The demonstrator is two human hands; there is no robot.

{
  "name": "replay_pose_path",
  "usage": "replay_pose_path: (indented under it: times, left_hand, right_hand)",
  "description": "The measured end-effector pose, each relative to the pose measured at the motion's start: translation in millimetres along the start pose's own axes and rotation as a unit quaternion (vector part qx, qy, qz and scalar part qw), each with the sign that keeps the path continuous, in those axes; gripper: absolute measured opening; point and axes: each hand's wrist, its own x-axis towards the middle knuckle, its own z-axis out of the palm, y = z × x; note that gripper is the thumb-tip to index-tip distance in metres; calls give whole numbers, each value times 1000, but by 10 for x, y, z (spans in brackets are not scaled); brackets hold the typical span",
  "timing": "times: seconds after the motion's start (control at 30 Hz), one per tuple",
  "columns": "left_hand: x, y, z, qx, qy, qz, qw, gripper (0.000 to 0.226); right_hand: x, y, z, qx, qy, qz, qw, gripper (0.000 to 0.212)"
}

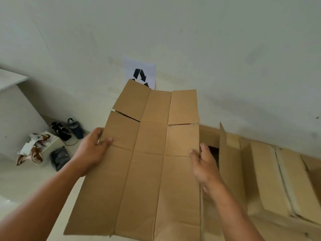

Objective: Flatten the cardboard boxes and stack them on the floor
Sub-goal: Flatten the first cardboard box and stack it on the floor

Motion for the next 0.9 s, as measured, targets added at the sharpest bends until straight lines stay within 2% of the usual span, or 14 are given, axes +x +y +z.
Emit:
replay_pose_path:
  times: [0.23, 0.37, 0.47, 0.6, 0.7, 0.9]
  left_hand:
    - [730, -607, -308, 63, -54, -10, 997, 23]
    - [1260, -1051, -308, 118, -71, -34, 990, 20]
    - [1765, -1477, -249, 171, -85, -45, 981, 23]
    - [2439, -2175, -68, 223, -134, -67, 963, 22]
    - [2868, -2741, 207, 235, -160, -86, 955, 20]
    - [3426, -4211, 1046, 257, -206, -100, 939, 16]
  right_hand:
    - [148, -67, 1059, -79, -16, 117, 990, 44]
    - [497, 279, 1656, -85, -15, 171, 981, 37]
    - [828, 667, 2151, -71, 4, 218, 973, 29]
    - [1179, 1269, 2806, -56, 35, 281, 957, 34]
    - [1357, 1780, 3181, -47, 54, 327, 942, 24]
    - [1718, 3264, 3822, -21, 107, 396, 912, 22]
